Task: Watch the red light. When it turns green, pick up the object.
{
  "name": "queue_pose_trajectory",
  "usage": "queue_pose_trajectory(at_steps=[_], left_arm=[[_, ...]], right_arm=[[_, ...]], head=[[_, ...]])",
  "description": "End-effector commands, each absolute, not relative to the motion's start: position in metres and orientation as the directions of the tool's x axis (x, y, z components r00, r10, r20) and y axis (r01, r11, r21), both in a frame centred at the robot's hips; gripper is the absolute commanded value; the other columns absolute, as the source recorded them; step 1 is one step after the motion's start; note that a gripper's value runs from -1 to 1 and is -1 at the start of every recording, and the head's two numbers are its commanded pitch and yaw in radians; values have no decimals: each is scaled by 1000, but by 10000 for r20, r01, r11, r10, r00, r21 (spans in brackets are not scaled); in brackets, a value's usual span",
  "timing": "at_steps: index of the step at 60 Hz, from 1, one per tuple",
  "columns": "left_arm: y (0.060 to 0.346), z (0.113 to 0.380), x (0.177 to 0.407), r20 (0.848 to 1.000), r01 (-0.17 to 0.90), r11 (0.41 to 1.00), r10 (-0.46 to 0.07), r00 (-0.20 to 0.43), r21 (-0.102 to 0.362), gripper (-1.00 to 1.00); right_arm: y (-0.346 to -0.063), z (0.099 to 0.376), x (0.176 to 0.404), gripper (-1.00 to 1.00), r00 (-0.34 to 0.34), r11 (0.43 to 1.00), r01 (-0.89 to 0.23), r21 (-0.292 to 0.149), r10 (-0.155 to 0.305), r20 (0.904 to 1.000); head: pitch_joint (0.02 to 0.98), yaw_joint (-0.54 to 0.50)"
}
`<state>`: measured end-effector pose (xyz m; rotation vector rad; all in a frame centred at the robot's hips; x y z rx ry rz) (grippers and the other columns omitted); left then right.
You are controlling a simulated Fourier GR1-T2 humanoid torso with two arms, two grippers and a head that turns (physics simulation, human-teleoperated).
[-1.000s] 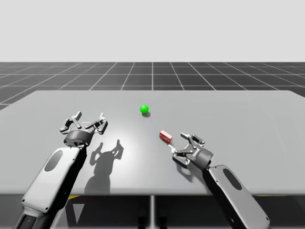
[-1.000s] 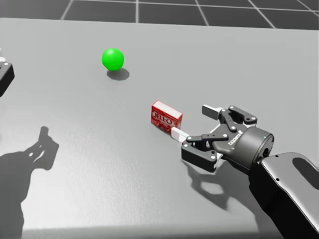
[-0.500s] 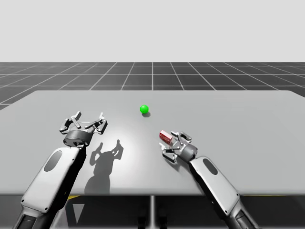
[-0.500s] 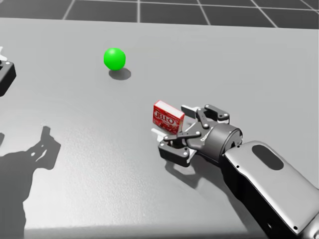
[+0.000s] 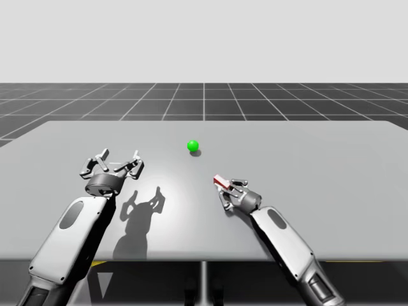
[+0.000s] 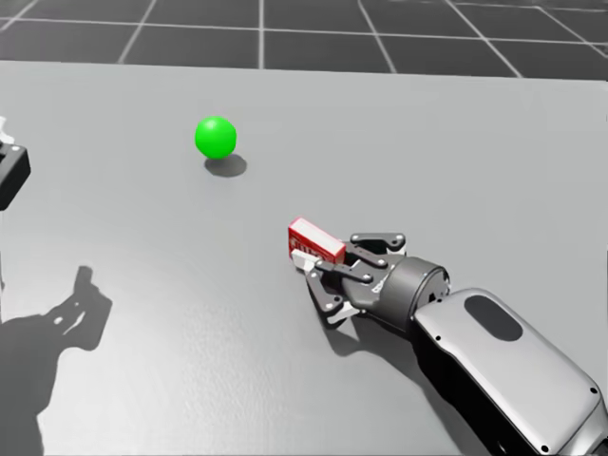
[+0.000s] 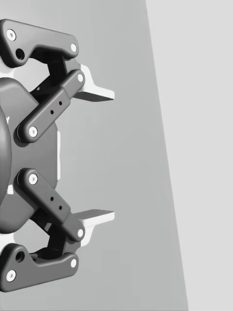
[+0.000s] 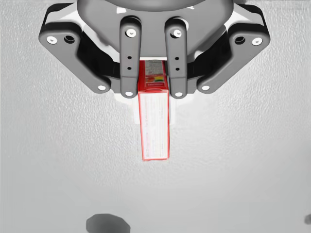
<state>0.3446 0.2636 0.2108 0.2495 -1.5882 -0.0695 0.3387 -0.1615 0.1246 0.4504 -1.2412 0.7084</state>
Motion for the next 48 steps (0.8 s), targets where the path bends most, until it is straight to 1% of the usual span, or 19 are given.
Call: queue_pose_trajectory(at_steps=[1,3,6,7,18,22,27,32,33,37,38,40,42,44,46,48], left_arm=[[263,210,345,9789,-1150,9728,-2041,-131,2013,-1000],[263,210,345,9787,-1145,9727,-2048,-127,2020,-1000],[263,210,345,9787,-1145,9726,-2050,-127,2022,-1000],[262,210,345,9787,-1142,9726,-2051,-127,2023,-1000],[261,209,344,9785,-1136,9725,-2059,-114,2033,-1000],[261,209,344,9788,-1136,9727,-2047,-108,2022,-1000],[261,209,344,9788,-1131,9728,-2045,-110,2020,-1000],[262,209,344,9790,-1130,9731,-2035,-116,2009,-1000],[262,209,344,9791,-1134,9731,-2030,-120,2004,-1000],[263,209,344,9794,-1143,9733,-2018,-122,1991,-1000],[263,209,344,9795,-1148,9734,-2012,-123,1985,-1000],[263,209,344,9795,-1148,9734,-2010,-121,1983,-1000],[263,209,344,9795,-1148,9734,-2010,-119,1983,-1000],[263,209,344,9795,-1146,9734,-2009,-117,1983,-1000],[263,209,344,9797,-1141,9736,-2002,-116,1976,-1000],[263,209,345,9796,-1138,9736,-2005,-120,1979,-1000]], right_arm=[[-171,122,341,1000,1710,7525,-6555,-635,2298,9581],[-171,123,341,1000,1700,7520,-6562,-625,2281,9587],[-170,122,341,1000,1702,7506,-6579,-614,2277,9587],[-170,122,341,1000,1685,7501,-6582,-645,2303,9584],[-171,120,340,1000,1629,7495,-6581,-721,2353,9582],[-171,121,339,1000,1580,7491,-6582,-757,2357,9589],[-172,123,339,1000,1485,7510,-6553,-810,2333,9610],[-171,131,340,1000,1257,7580,-6466,-854,2163,9682],[-171,136,340,1000,1080,7642,-6395,-847,1983,9742],[-169,146,341,1000,804,7704,-6319,-842,1732,9816],[-168,154,341,1000,524,7773,-6222,-926,1594,9858],[-167,163,342,1000,278,7857,-6112,-957,1421,9895],[-167,169,343,1000,119,7909,-6040,-981,1320,9912],[-167,182,344,1000,-94,8007,-5910,-976,1142,9934],[-167,188,344,1000,-230,8063,-5830,-999,1065,9940],[-169,201,346,1000,-506,8152,-5696,-1054,932,9944]], head=[[702,-98],[659,-101],[626,-103],[593,-103],[446,-106],[419,-106],[412,-105],[414,-107],[412,-109],[410,-109],[407,-109],[405,-108],[403,-108],[401,-108],[400,-108],[398,-108]])
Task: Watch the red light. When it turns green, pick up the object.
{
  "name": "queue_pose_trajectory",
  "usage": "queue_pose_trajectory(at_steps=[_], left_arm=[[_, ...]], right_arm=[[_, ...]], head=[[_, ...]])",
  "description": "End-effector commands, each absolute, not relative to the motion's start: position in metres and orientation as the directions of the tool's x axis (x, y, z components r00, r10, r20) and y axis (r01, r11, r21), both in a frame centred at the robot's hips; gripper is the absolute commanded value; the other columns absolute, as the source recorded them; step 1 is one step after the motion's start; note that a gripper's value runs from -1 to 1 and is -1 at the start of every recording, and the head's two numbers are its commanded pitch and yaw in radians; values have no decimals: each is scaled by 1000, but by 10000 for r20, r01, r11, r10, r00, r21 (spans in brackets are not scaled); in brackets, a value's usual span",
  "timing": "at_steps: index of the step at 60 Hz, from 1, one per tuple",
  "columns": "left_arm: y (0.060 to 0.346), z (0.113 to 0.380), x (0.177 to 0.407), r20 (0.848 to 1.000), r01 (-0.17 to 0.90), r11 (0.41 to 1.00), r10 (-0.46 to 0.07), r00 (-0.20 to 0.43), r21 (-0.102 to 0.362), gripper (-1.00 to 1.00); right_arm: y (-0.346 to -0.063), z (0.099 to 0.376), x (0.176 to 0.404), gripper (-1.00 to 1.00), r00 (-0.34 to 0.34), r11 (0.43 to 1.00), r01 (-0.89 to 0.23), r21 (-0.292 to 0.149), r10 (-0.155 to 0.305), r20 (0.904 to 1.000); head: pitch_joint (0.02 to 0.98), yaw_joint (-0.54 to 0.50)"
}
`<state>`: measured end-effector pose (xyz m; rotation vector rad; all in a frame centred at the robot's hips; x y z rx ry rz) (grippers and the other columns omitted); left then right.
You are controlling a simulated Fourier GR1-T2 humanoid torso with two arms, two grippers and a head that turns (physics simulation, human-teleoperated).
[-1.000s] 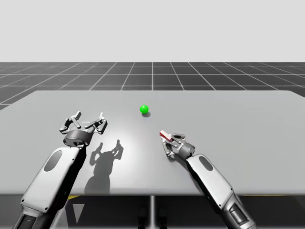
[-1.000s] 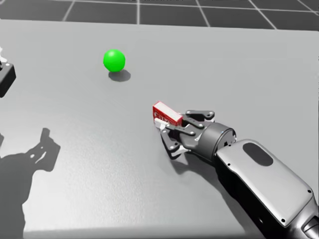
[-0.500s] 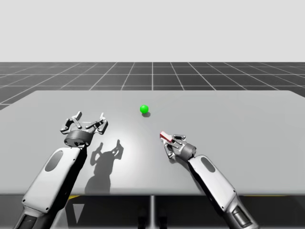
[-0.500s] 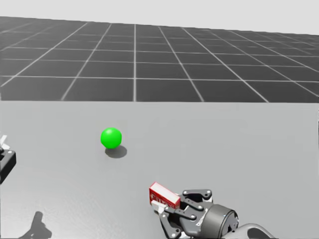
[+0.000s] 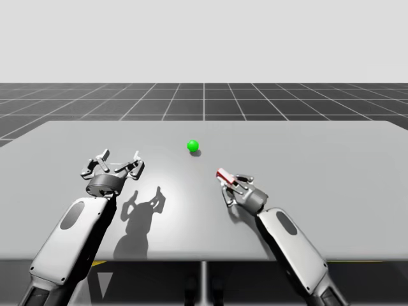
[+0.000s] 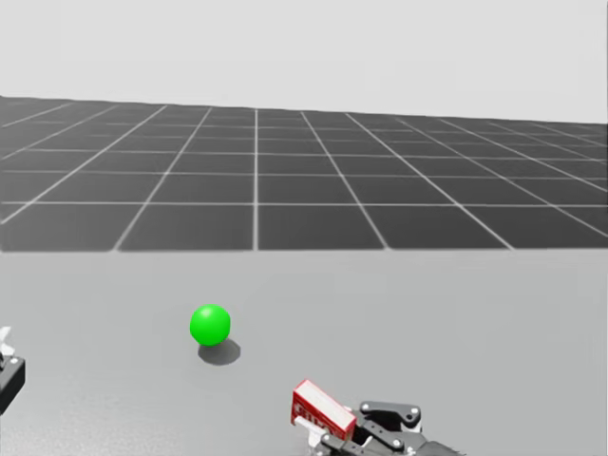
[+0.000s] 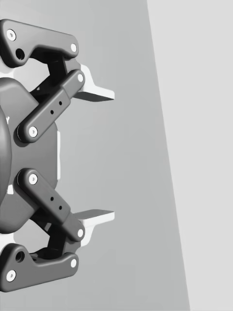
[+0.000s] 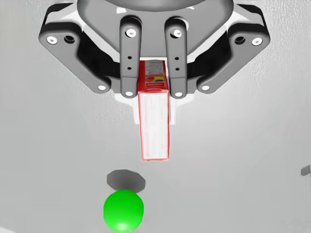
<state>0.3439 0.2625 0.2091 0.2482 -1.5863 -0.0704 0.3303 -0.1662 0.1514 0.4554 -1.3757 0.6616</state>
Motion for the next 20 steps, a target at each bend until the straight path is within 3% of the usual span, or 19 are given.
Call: queue_pose_trajectory(at_steps=[1,6,13,14,17,18,20], left_arm=[[263,209,345,9796,-1138,9736,-2005,-121,1978,-1000],[263,210,345,9798,-1142,9737,-1997,-134,1969,-1000],[263,210,345,9800,-1130,9741,-1987,-137,1959,-1000],[263,210,345,9798,-1129,9739,-1997,-138,1969,-1000],[263,210,345,9796,-1127,9738,-2003,-138,1975,-1000],[263,210,345,9795,-1125,9737,-2009,-141,1981,-1000],[263,210,345,9796,-1121,9738,-2006,-144,1978,-1000]], right_arm=[[-169,204,346,1000,-561,8167,-5675,-1042,879,9945],[-171,226,349,1000,-1142,8271,-5528,-1021,462,9924],[-174,262,354,1000,-1975,8535,-5134,-894,-162,9802],[-175,275,354,1000,-2304,8615,-4999,-886,-337,9725],[-177,290,354,1000,-2631,8658,-4932,-841,-563,9631],[-180,305,354,1000,-2945,8703,-4864,-773,-800,9523],[-181,314,353,1000,-3081,8715,-4861,-653,-1010,9460]], head=[[398,-108],[396,-109],[394,-107],[395,-106],[397,-105],[398,-105],[399,-105]])
